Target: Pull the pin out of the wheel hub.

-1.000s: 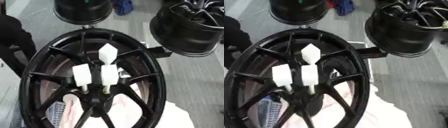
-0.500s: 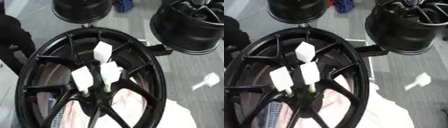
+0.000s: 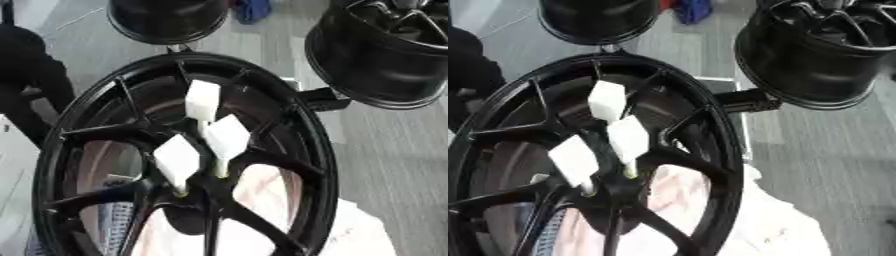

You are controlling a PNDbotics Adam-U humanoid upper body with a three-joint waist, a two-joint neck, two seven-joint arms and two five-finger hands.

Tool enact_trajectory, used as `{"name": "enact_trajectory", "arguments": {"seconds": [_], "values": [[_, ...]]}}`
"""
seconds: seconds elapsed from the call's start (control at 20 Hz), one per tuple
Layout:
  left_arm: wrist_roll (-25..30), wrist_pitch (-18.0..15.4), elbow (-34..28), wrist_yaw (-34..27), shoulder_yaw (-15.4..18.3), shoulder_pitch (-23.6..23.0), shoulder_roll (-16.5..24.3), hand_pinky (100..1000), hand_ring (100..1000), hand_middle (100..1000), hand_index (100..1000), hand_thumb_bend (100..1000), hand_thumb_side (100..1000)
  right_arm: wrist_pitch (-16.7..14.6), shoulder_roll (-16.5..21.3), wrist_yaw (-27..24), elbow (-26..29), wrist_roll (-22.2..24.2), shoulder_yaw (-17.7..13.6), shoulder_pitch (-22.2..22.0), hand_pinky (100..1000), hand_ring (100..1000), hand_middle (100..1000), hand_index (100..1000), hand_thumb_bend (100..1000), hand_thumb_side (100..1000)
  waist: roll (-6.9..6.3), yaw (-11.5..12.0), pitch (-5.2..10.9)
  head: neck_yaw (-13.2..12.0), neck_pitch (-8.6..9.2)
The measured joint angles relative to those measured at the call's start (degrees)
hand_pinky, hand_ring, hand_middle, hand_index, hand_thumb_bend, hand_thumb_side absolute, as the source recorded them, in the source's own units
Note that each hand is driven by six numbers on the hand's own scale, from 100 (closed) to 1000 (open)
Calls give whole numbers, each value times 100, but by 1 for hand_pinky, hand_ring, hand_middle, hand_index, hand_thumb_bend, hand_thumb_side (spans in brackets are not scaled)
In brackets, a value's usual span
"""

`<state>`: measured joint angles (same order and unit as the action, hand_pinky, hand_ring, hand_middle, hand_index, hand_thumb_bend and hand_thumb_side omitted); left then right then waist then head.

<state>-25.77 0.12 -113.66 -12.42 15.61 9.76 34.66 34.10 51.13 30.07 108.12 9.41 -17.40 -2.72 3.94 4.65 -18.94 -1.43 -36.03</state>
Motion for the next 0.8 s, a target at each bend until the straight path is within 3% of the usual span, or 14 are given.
{"name": "enact_trajectory", "arguments": {"seconds": [0.25,0.55,0.65,0.8], "values": [[166,-91,0,-12,-147,175,0,887,620,709,746,100,547,-41,-256,8,473,-447,-470,-631,729,767,709,796,100,294,-1,99,-14,21,42],[379,-288,0,32,-299,389,0,884,622,709,748,100,513,-502,-477,-385,544,-1005,-579,-679,654,750,687,771,100,362,-1,125,-19,18,82],[445,-362,0,43,-343,473,-1,883,623,710,748,100,507,-668,-569,-637,545,-1716,-466,-684,589,737,670,755,100,414,-10,145,-39,19,85],[532,-450,0,57,-408,557,-4,881,622,707,749,100,493,-830,-652,-1154,546,-3084,-119,-638,560,716,646,739,100,431,-58,174,-56,22,91]]}}
